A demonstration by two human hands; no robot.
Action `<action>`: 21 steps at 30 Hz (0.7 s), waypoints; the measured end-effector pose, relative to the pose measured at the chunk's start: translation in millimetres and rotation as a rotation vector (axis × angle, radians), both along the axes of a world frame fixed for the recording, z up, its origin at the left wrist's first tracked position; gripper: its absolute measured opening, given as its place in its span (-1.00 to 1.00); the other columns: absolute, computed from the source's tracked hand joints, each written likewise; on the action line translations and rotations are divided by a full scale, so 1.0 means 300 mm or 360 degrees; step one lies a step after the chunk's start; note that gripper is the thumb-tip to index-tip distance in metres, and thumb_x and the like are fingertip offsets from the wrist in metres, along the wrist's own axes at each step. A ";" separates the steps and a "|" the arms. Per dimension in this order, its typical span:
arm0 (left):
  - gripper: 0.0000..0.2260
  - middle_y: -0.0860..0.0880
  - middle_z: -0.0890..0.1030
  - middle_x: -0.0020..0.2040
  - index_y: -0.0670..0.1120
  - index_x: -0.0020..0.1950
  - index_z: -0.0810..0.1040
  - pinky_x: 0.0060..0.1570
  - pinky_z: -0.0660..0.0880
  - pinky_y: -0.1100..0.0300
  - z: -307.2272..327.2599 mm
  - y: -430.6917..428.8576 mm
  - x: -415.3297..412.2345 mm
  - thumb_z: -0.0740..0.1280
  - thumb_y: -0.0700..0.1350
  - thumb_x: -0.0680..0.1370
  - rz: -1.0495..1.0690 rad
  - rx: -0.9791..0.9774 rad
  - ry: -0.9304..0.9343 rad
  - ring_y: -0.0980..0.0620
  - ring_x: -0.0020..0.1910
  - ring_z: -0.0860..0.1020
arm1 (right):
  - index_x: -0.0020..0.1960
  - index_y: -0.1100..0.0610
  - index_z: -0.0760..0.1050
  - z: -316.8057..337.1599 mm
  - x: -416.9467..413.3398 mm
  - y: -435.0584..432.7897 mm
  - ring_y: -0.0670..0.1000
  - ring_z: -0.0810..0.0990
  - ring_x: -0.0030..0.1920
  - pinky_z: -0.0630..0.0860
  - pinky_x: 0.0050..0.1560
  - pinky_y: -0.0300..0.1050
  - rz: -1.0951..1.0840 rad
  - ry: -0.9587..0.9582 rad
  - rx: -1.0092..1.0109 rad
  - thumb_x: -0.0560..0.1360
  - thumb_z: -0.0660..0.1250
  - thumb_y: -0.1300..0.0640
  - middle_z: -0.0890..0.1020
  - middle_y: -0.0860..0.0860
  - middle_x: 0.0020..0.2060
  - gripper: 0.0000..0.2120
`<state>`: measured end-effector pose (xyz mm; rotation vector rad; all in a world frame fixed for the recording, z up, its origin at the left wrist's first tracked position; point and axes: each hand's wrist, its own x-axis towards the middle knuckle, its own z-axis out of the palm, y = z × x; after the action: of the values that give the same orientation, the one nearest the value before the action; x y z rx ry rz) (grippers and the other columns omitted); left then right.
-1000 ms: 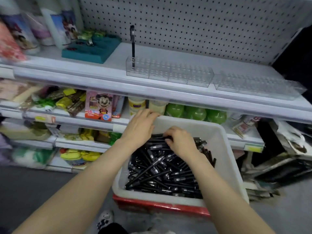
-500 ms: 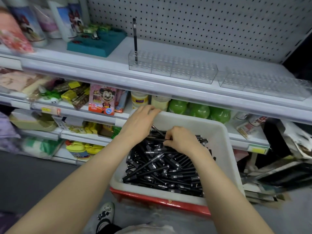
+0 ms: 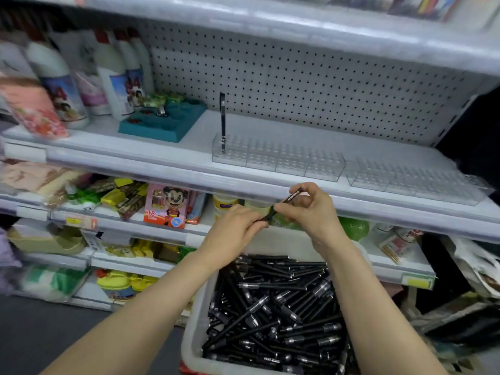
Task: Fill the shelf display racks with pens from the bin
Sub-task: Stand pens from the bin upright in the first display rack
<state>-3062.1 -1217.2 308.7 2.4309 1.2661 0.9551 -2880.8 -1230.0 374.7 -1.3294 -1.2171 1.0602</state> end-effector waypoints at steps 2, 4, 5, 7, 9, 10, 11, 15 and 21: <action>-0.64 0.10 0.54 -0.19 -0.02 -0.02 0.63 -0.09 0.42 0.05 0.040 0.028 -0.010 0.13 0.16 0.58 0.0051 0.0016 -0.0070 -0.01 -0.11 0.50 | -0.07 0.20 0.48 0.010 -0.050 0.024 -0.05 0.57 -0.41 0.54 -0.33 -0.26 -0.0082 0.0287 0.0001 0.37 0.50 0.38 0.61 0.03 -0.39 -0.74; -0.74 0.05 0.57 -0.12 -0.02 0.03 0.64 -0.04 0.44 0.04 0.075 0.063 -0.033 0.23 0.08 0.60 0.0077 0.0048 -0.0115 -0.02 -0.06 0.51 | -0.13 0.21 0.50 0.032 -0.092 0.053 -0.08 0.58 -0.44 0.54 -0.35 -0.27 -0.0108 0.0305 0.0065 0.42 0.46 0.36 0.61 0.04 -0.42 -0.84; -0.79 0.04 0.56 -0.05 -0.02 0.08 0.63 0.02 0.44 0.06 0.092 0.081 -0.048 0.27 0.03 0.60 0.0105 0.0079 -0.0161 -0.01 0.00 0.50 | -0.13 0.20 0.51 0.049 -0.108 0.071 -0.07 0.59 -0.42 0.55 -0.34 -0.25 -0.0120 0.0264 0.0116 0.44 0.45 0.35 0.62 0.06 -0.39 -0.86; -0.77 0.02 0.51 0.10 -0.03 0.22 0.57 0.14 0.41 0.12 0.138 0.117 -0.085 0.31 0.00 0.60 0.0236 0.0125 -0.0276 0.02 0.14 0.47 | -0.08 0.19 0.55 0.099 -0.130 0.119 -0.05 0.62 -0.32 0.57 -0.29 -0.23 -0.0147 0.0150 0.0226 0.47 0.44 0.30 0.64 0.08 -0.30 -0.92; -0.69 0.00 0.46 0.21 -0.02 0.31 0.49 0.20 0.41 0.10 0.190 0.162 -0.129 0.33 0.00 0.58 0.0405 0.0126 -0.0382 0.02 0.21 0.44 | -0.04 0.17 0.57 0.163 -0.143 0.178 -0.02 0.66 -0.24 0.58 -0.27 -0.22 -0.0176 0.0044 0.0357 0.51 0.40 0.27 0.67 0.09 -0.25 -0.95; -0.66 -0.01 0.44 0.23 -0.03 0.33 0.45 0.21 0.42 0.08 0.211 0.190 -0.151 0.35 0.00 0.57 0.0474 0.0130 -0.0420 0.01 0.22 0.45 | -0.05 0.15 0.58 0.196 -0.150 0.208 -0.02 0.67 -0.23 0.59 -0.26 -0.20 -0.0189 -0.0008 0.0427 0.52 0.39 0.25 0.67 0.09 -0.24 -0.96; -0.61 -0.03 0.43 0.25 -0.05 0.36 0.42 0.22 0.43 0.06 0.226 0.225 -0.173 0.37 0.00 0.56 0.0525 0.0126 -0.0442 0.00 0.22 0.45 | -0.07 0.14 0.57 0.227 -0.159 0.239 -0.02 0.67 -0.22 0.61 -0.25 -0.17 -0.0203 -0.0067 0.0489 0.53 0.37 0.24 0.67 0.09 -0.23 -0.96; -0.38 -0.15 0.39 0.36 -0.14 0.48 0.30 0.29 0.40 -0.01 0.256 0.363 -0.226 0.43 0.04 0.51 0.0621 -0.0064 -0.0344 -0.10 0.33 0.41 | -0.03 0.14 0.57 0.310 -0.214 0.359 0.00 0.68 -0.23 0.63 -0.23 -0.18 -0.0299 -0.0316 0.0670 0.55 0.35 0.20 0.67 0.02 -0.25 -0.97; -0.28 -0.16 0.44 0.39 -0.15 0.51 0.25 0.28 0.42 0.00 0.264 0.473 -0.231 0.46 0.09 0.48 0.0553 -0.0321 -0.0288 -0.13 0.31 0.46 | 0.11 0.15 0.59 0.315 -0.302 0.500 0.01 0.68 -0.18 0.63 -0.06 -0.12 -0.0242 -0.0554 0.0696 0.56 0.33 0.14 0.68 0.03 -0.12 -0.84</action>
<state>-3131.2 -1075.3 388.0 1.9634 1.6590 1.0464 -2971.5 -1079.9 469.1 -1.2620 -1.4750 0.4263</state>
